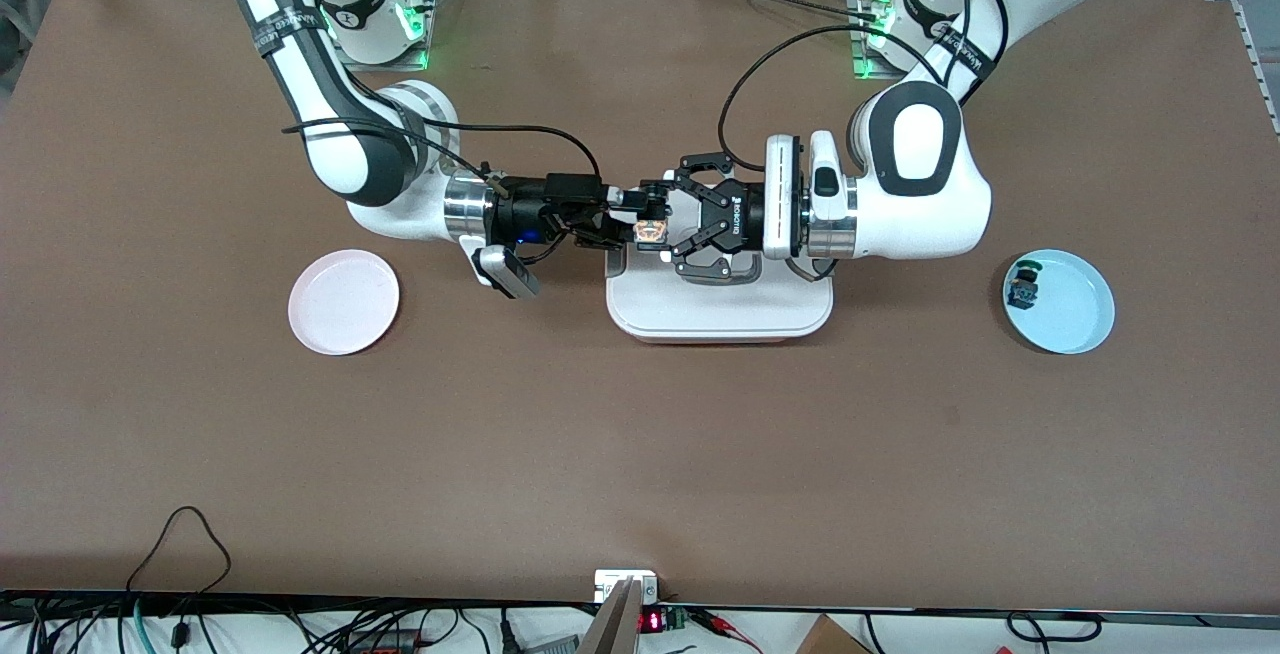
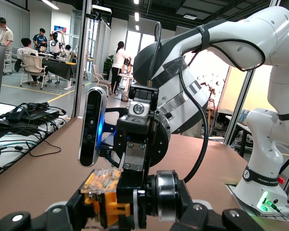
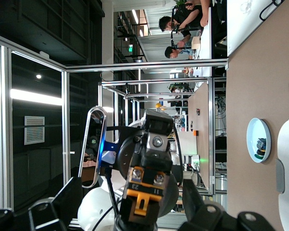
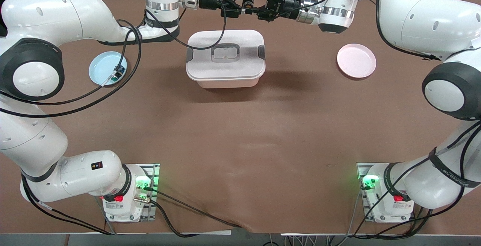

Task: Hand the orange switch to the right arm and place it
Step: 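Grasp the switch with the right gripper from the left gripper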

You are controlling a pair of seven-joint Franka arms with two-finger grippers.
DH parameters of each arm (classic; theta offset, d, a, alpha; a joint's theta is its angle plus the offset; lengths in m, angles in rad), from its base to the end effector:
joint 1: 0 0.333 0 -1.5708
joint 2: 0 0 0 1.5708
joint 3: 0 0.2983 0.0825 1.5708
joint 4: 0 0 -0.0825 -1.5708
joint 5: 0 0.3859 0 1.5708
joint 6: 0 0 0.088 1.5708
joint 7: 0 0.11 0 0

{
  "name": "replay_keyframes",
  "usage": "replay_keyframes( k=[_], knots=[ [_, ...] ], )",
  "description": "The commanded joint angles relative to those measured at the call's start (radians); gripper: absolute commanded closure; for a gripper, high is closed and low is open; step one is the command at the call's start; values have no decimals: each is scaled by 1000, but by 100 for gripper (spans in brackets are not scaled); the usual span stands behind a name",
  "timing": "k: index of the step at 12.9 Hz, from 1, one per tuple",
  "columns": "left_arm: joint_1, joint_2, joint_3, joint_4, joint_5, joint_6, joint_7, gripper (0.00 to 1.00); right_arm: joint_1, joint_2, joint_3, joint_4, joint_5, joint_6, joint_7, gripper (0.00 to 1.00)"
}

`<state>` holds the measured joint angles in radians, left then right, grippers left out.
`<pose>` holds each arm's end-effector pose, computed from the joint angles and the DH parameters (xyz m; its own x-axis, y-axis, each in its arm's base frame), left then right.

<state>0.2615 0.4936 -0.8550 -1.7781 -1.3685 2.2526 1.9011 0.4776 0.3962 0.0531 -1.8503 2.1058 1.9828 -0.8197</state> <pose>0.5676 -0.3450 0.3874 0.1877 -0.1648 0.9683 -0.9810 0.0168 0.1930 0.5442 0.3813 0.3489 0.9918 -0.1261 -0.0212 -0.0044 0.1321 -0.9912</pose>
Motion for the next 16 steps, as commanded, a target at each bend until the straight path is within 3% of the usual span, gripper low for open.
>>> replay_keyframes(
  k=[1, 7, 8, 9, 10, 16],
  knots=[
    [4, 2, -9, -1, -35, 7, 36, 94, 10, 3, -3, 10, 17, 21, -10, 41],
    [5, 2, -9, -1, -35, 4, 36, 94, 13, 6, -3, 11, 14, 28, -15, 97],
    [5, 2, -9, -1, -35, 4, 36, 94, 15, 7, -3, 11, 16, 34, -16, 100],
    [5, 2, -10, -1, -35, 4, 36, 83, 16, 6, -3, 11, 16, 34, -21, 100],
    [5, 2, -10, -1, -35, 2, 35, 1, 16, 7, -3, 11, 16, 36, -22, 100],
    [24, -10, -9, -1, -29, -8, 10, 0, -1, 6, -10, 22, -12, 31, -6, 100]
  ],
)
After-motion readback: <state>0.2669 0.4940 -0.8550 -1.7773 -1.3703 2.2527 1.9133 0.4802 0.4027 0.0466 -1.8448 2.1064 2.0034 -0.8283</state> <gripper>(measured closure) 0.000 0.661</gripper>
